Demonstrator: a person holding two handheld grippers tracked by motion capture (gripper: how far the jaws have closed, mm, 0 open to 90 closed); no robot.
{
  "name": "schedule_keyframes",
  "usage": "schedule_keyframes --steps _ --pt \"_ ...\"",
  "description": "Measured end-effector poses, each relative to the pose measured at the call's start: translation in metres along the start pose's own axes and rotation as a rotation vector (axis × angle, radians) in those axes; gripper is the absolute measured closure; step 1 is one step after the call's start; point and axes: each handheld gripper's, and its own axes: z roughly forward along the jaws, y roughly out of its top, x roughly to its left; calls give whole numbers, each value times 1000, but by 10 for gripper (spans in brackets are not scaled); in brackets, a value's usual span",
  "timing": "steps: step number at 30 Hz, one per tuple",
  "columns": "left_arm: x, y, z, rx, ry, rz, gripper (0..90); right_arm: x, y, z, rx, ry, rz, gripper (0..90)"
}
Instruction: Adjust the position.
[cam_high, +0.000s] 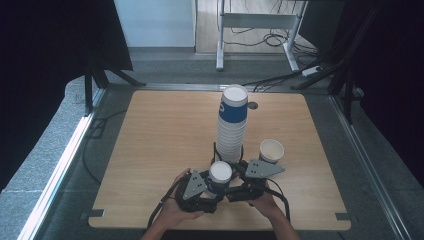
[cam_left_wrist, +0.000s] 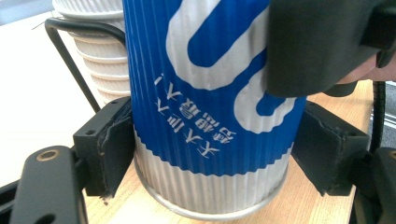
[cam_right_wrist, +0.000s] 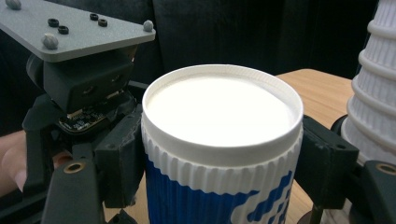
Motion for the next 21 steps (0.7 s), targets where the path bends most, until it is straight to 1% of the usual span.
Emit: schedule_keyframes --steps 1,3,4,5,7,11,13,14,18,20,21 --pt "0 1 0 -6 -11 -9 170 1 0 -1 -13 2 3 272" --pt "-1 2 1 -9 -5 -21 145 1 0 -1 -21 17 16 275" --pt "-1 2 1 -9 -5 -21 148 1 0 0 -25 26 21 276" --pt "-1 2 2 -9 -3 -21 153 3 0 1 -22 28 14 276" --pt "-1 1 3 -4 2 -13 169 4 -1 3 -11 18 -4 276" --pt "0 1 3 2 1 -8 188 3 -1 3 -8 18 4 272" --pt "0 0 3 6 2 -4 191 3 -1 3 -5 18 1 271" --pt "0 0 3 12 2 2 198 3 -1 3 5 22 -5 267" --pt "0 0 4 16 2 7 202 2 -2 3 13 24 -1 262" --pt "0 0 3 24 0 15 203 2 -2 3 22 28 -4 251" --pt "0 0 4 40 17 35 203 2 -1 3 24 31 -5 243"
